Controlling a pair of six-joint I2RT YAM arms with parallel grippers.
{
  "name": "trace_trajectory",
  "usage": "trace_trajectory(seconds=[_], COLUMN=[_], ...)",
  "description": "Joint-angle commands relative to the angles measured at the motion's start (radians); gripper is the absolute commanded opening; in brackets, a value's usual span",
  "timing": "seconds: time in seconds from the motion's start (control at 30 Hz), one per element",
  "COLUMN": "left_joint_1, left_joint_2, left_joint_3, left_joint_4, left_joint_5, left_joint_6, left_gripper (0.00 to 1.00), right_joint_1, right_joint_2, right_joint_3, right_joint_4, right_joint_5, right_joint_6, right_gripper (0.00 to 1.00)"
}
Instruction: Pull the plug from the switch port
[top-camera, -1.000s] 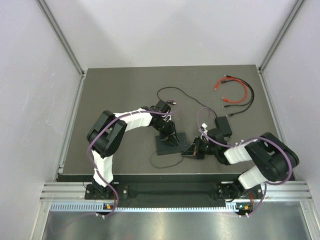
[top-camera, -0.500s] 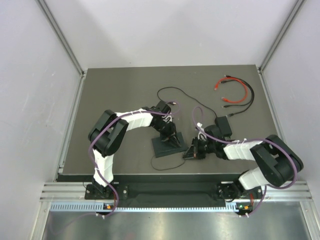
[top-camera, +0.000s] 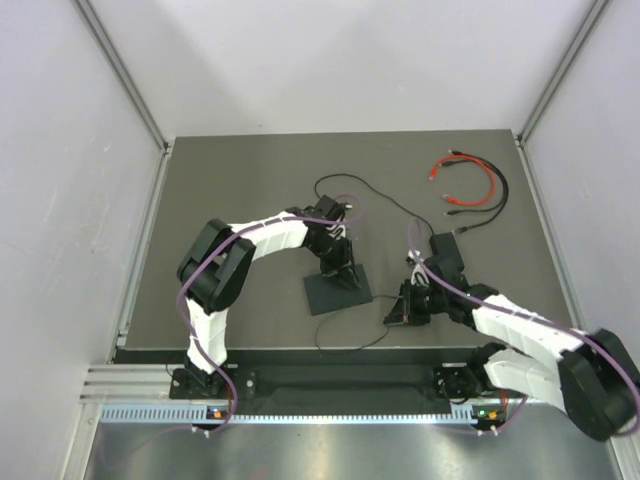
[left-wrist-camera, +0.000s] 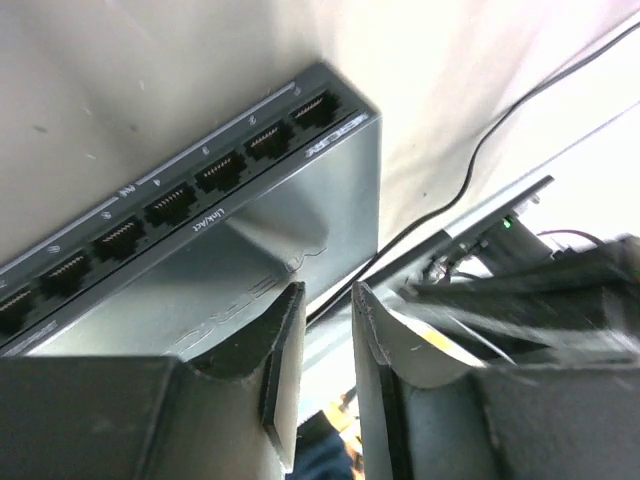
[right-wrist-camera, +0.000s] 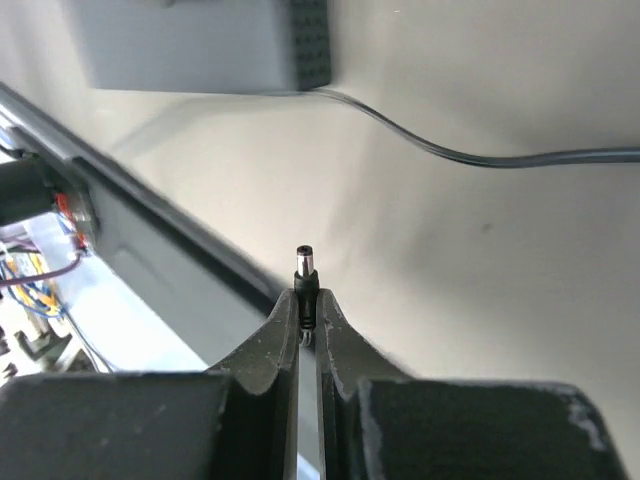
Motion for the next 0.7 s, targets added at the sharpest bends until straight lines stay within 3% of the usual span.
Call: trace_trajectory(seconds=[0.0, 0.23, 0.43, 0.57, 0.67], left_joint_1=[0.002, 0.002, 0.002, 0.002, 0.007], left_joint_2=[-0.011, -0.032, -0.072, -0.117, -0.143], left_joint_3=[0.085, 0.215, 0.257, 0.255, 0.252], left_joint_4=[-0.081, -0.19, -0.265, -0.301, -0.324], left_joint_5=[-0.098, -0.21, -0.307, -0.36, -0.399], left_joint_6=[0.082, 0.151, 0.219, 0.251, 0.271], left_gripper=[0.3, 0.31, 0.31, 0.32, 0.32], right_joint_1=[-0.007, -0.085, -0.358, -0.614, -0.71], right_joint_2=[-0.138, -0.255, -0.174, -0.085, -0.018], right_joint_3=[0.176, 0.556, 0.85, 1.027, 1.132], right_joint_4=[-0.29, -0.651, -0.76, -0.785, -0.791], right_joint_5=[0.078, 0.299, 0.386, 0.446, 0.468], right_joint_6=[-0.062, -0.128, -0.265, -0.322, -0.325], right_gripper=[0.0, 0.0, 0.0, 0.0, 0.0])
